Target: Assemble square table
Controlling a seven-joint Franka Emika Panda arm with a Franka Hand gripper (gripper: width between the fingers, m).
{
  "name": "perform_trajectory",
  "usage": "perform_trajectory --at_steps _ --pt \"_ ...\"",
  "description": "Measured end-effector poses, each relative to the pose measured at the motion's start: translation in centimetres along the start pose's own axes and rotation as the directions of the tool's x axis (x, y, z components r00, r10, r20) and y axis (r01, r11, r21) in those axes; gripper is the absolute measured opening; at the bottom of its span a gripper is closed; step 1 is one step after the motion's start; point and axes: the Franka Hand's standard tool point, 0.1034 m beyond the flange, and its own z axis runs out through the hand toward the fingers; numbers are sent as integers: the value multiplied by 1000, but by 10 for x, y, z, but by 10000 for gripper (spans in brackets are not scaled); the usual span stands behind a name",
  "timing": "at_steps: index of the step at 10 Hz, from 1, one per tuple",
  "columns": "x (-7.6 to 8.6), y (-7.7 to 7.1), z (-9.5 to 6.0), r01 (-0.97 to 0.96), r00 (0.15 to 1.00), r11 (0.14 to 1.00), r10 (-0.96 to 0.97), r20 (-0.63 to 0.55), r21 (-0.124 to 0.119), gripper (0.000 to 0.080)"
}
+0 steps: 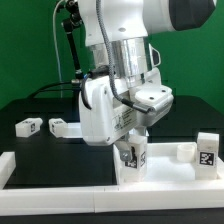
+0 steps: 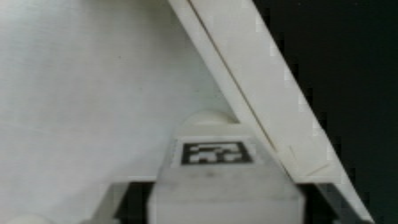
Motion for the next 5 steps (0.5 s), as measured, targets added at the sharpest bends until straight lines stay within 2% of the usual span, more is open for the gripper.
perform_trajectory --at_steps 1,2,3,4,5 --pt "1 1 1 78 997 997 -78 -8 -1 539" --pt "1 3 2 194 981 981 -194 -23 -8 539" --pt "1 3 1 343 939 939 -343 -34 -12 632" --pt "0 2 -1 471 881 882 -472 -45 -19 632" --pt "1 2 0 513 857 858 -514 -44 -23 644"
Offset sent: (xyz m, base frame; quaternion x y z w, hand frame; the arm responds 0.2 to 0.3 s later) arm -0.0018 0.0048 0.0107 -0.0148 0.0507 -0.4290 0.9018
